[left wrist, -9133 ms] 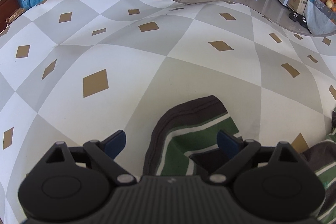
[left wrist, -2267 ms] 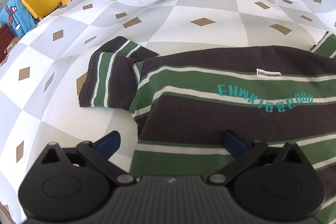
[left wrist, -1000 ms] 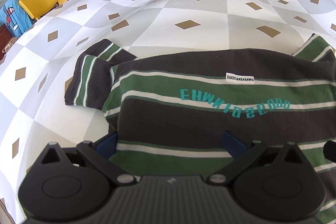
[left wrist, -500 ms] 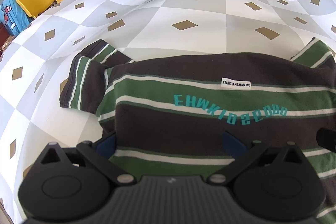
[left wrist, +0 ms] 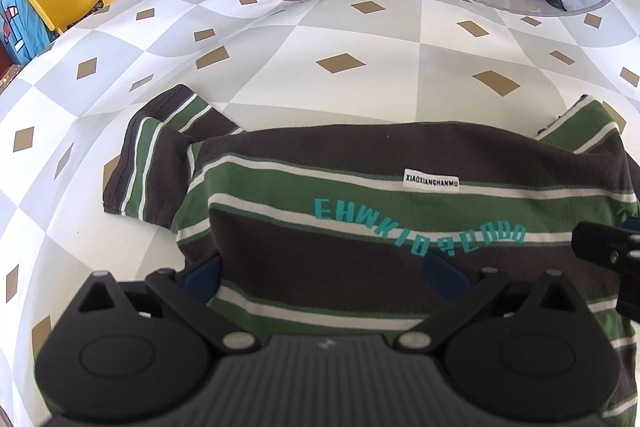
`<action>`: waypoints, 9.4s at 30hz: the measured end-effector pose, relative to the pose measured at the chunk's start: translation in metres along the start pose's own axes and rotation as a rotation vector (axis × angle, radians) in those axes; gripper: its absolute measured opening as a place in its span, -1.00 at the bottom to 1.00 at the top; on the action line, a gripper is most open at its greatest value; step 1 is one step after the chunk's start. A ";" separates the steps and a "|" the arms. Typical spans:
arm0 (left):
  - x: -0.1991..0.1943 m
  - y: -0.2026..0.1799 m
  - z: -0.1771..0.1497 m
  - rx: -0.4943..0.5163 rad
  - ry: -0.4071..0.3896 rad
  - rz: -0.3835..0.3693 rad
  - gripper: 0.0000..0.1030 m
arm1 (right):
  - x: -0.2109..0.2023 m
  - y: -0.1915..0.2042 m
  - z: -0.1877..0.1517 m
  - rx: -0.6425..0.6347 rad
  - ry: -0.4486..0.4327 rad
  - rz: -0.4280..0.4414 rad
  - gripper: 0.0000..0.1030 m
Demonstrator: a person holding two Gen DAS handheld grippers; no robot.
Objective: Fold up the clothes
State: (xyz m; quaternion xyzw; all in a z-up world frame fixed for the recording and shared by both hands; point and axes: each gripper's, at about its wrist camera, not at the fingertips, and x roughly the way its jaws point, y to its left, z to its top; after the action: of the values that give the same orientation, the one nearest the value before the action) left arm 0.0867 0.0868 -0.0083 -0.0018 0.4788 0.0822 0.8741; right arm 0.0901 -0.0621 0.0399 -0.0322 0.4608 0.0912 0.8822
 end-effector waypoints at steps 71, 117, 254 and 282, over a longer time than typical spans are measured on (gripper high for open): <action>0.010 0.019 -0.001 -0.042 0.100 -0.027 0.95 | 0.073 -0.033 0.032 -0.068 0.022 0.171 -0.51; 0.016 0.038 -0.009 -0.140 0.051 0.023 1.00 | -0.006 0.000 -0.023 -0.296 -0.035 0.354 -0.30; 0.019 0.138 -0.022 -0.278 0.060 0.158 1.00 | 0.014 0.070 -0.019 -0.185 -0.059 0.519 -0.22; 0.017 0.134 -0.024 -0.270 0.050 0.169 1.00 | 0.088 0.036 0.005 0.385 0.076 0.672 -0.79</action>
State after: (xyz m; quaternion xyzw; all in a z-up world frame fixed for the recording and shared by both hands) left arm 0.0562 0.2196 -0.0254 -0.0810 0.4835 0.2187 0.8437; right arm 0.1366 -0.0146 -0.0281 0.2835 0.4866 0.2857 0.7754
